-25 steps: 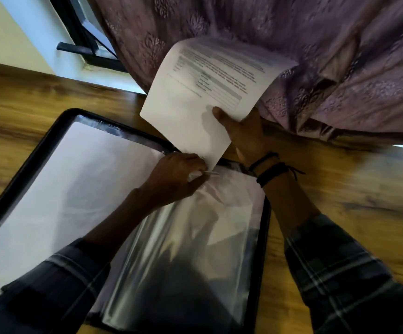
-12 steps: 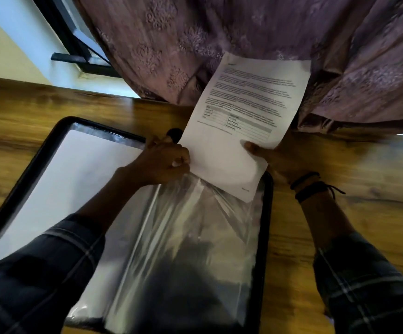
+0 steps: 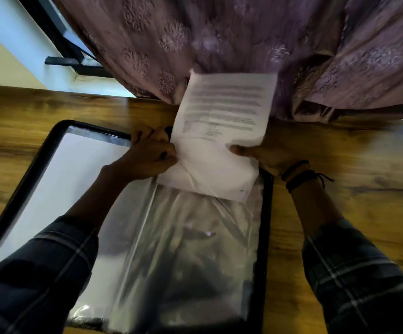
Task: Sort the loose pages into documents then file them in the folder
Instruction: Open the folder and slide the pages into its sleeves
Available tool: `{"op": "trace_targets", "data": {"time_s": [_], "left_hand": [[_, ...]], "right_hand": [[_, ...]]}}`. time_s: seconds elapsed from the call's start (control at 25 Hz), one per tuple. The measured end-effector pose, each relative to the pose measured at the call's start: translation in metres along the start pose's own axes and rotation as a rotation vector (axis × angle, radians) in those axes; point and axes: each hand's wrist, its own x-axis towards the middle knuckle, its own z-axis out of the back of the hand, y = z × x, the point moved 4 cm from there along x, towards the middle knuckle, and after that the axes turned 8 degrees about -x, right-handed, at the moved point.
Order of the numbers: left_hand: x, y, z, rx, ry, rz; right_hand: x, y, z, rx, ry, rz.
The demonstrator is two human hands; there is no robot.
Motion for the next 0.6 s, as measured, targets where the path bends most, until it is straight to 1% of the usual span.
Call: {"op": "trace_targets", "data": {"time_s": [0.04,0.12,0.24,0.28,0.36,0.44,0.48,0.52,0.6], "left_hand": [[0.002,-0.002,-0.004,-0.003,-0.008,-0.004],[0.006,-0.007,-0.013,-0.027,-0.027,-0.033],[0.010,-0.021,-0.026,-0.185,-0.047,-0.030],[0.013,-0.028,-0.029,-0.195,-0.071,-0.054],[0.017,-0.038,-0.034,-0.156,-0.137,-0.119],[0.018,-0.040,-0.036,-0.173,-0.175,-0.145],[0.018,-0.038,-0.036,-0.183,-0.185,-0.150],[0.019,-0.036,-0.036,-0.188,-0.191,-0.152],[0.018,-0.034,-0.036,-0.205,-0.188,-0.119]], "right_hand": [[-0.001,-0.004,-0.004,-0.043,0.030,-0.011],[-0.002,-0.007,-0.004,-0.015,0.028,-0.040],[-0.001,-0.009,0.004,0.184,-0.143,-0.048],[0.000,-0.011,0.006,0.188,-0.171,-0.038],[-0.003,-0.013,0.011,0.112,-0.147,-0.045],[-0.007,-0.012,0.018,0.028,-0.041,-0.130],[-0.006,-0.013,0.021,0.042,-0.010,-0.154],[-0.004,-0.012,0.023,0.097,-0.030,-0.151],[0.001,-0.012,0.026,0.161,-0.158,-0.114]]}}
